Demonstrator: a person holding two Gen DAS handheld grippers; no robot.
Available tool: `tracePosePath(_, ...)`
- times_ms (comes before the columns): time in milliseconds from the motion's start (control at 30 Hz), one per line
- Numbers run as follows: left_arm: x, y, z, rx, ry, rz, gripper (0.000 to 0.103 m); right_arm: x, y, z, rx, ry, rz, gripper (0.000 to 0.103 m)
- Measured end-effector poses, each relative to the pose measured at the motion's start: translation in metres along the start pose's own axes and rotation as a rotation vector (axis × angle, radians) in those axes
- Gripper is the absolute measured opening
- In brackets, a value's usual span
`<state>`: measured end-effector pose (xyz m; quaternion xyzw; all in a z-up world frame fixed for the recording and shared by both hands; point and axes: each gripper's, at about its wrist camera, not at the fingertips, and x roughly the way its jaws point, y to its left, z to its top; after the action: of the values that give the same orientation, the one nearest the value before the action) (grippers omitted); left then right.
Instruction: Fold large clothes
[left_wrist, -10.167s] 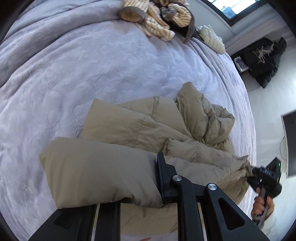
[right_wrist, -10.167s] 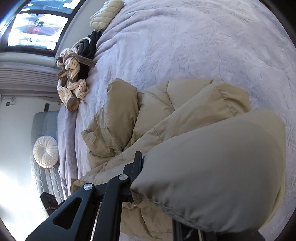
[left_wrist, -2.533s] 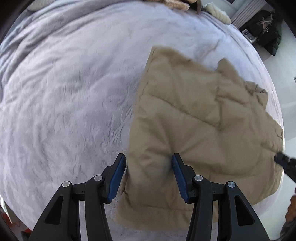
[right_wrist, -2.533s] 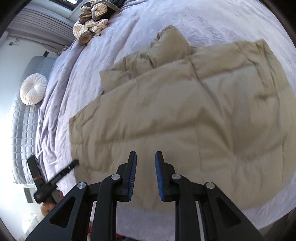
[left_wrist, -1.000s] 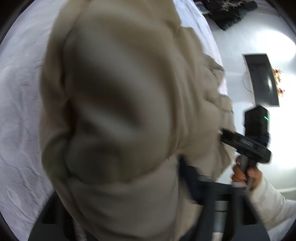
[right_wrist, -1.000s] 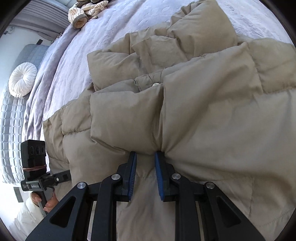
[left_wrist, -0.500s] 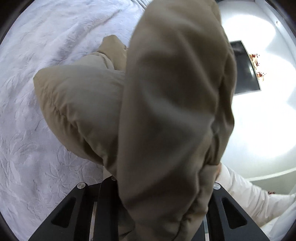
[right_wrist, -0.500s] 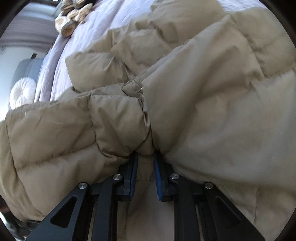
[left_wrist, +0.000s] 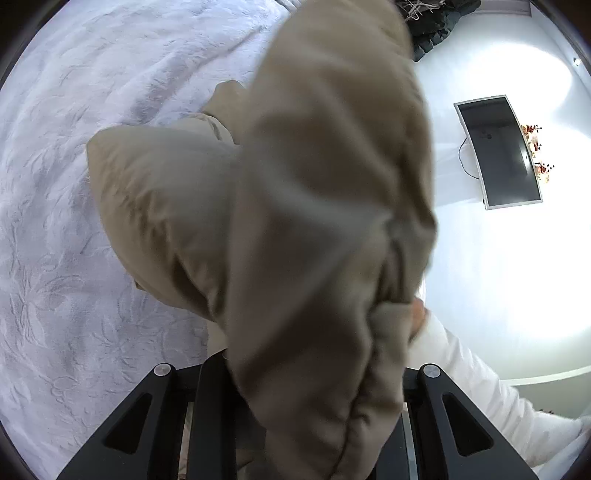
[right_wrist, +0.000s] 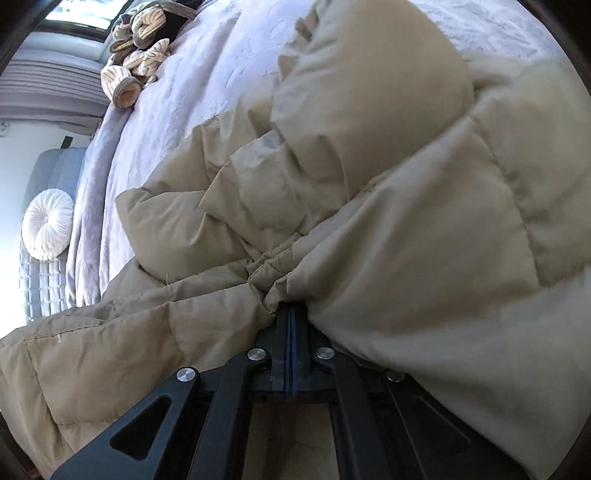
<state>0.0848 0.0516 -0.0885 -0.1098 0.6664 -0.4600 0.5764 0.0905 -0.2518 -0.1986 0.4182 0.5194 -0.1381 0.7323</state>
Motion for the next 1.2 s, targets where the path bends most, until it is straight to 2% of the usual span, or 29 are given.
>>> tracePosePath(100, 0.004, -0.01, 0.002, 0.014, 0.002, 0.026, 0.026, -0.041, -0.001, -0.02, -0.018, -0.041, 0.005, 0.0)
tracePosePath(233, 0.006, -0.018, 0.007, 0.005, 0.006, 0.04, 0.026, -0.098, -0.02, -0.086, -0.056, -0.081, -0.029, 0.0)
tracePosePath(367, 0.024, -0.025, 0.033, 0.009, 0.015, 0.071, 0.026, -0.111, -0.048, -0.144, -0.029, -0.081, -0.076, 0.0)
tracePosePath(433, 0.015, -0.032, 0.043, 0.016, 0.021, 0.092, 0.026, -0.105, -0.061, -0.161, 0.023, -0.071, -0.044, 0.0)
tracePosePath(567, 0.025, -0.065, 0.045, 0.035, 0.035, 0.142, 0.026, -0.092, -0.07, -0.168, 0.037, -0.093, -0.004, 0.0)
tracePosePath(800, 0.061, -0.152, 0.057, 0.067, 0.074, 0.179, 0.026, -0.057, -0.093, -0.16, 0.09, -0.019, 0.085, 0.0)
tracePosePath(1033, 0.136, -0.238, 0.078, 0.127, 0.16, 0.211, 0.027, -0.055, -0.129, -0.155, 0.184, 0.039, 0.254, 0.0)
tracePosePath(1100, 0.165, -0.257, 0.085, 0.146, 0.191, 0.199, 0.034, -0.061, -0.137, -0.156, 0.207, 0.051, 0.295, 0.0)
tracePosePath(1167, 0.185, -0.269, 0.092, 0.134, 0.214, 0.165, 0.052, -0.08, -0.149, -0.157, 0.22, 0.047, 0.343, 0.0)
tracePosePath(1200, 0.199, -0.275, 0.096, 0.125, 0.23, 0.152, 0.054, -0.087, -0.153, -0.157, 0.22, 0.038, 0.354, 0.0)
